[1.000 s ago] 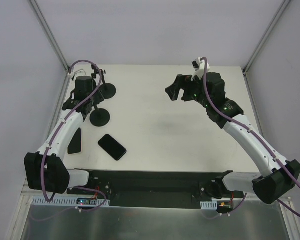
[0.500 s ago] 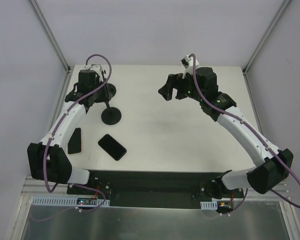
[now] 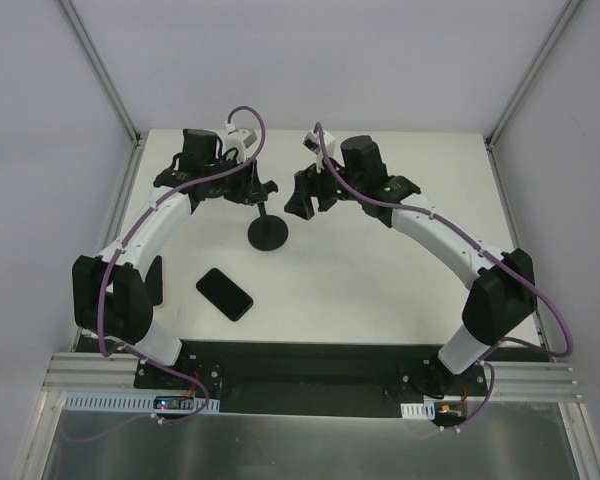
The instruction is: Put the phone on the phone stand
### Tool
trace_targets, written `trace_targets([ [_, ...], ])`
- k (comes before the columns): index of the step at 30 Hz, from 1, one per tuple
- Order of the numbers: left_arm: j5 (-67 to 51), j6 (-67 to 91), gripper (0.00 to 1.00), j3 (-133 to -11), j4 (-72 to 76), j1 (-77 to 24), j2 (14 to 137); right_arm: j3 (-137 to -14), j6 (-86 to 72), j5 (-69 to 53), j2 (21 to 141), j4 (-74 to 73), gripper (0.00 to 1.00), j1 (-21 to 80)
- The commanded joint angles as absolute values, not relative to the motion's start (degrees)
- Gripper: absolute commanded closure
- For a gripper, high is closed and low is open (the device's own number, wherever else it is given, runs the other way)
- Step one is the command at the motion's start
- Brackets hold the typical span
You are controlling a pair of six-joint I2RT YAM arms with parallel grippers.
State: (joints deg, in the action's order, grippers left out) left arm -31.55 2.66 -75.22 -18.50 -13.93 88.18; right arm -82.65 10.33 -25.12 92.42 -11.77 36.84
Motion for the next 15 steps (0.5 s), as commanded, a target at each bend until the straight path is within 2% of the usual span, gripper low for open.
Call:
trace_targets([
  [1,-34.90,2.11,0.61,-76.82,-19.60,-14.24,85.35,-83.41,9.94,-30.41,95.53,-4.05,0.22,37.18],
  [2,-34.63,2.46,0.51,-76.73,-19.51,-14.24,84.73,-83.15,8.45,-30.32,95.89,-2.13,0.22,37.18],
  [5,-35.33,3.16,0.46,-76.46,-19.51,-14.24,82.01,-84.54,5.64,-28.04,97.55,-1.58,0.22,37.09],
  [9,-36.04,3.51,0.34,-76.38,-19.25,-14.24,78.32,-86.83,5.10,-27.69,100.28,-1.93,0.21,37.09],
  [13,-34.98,3.95,0.36,-75.94,-18.81,-14.24,75.50,-89.47,7.55,-30.05,103.88,-2.11,0.23,37.00],
  [15,-33.84,4.83,0.39,-75.15,-17.85,-14.15,73.93,-91.13,8.96,-31.11,104.85,-2.11,0.27,37.00],
])
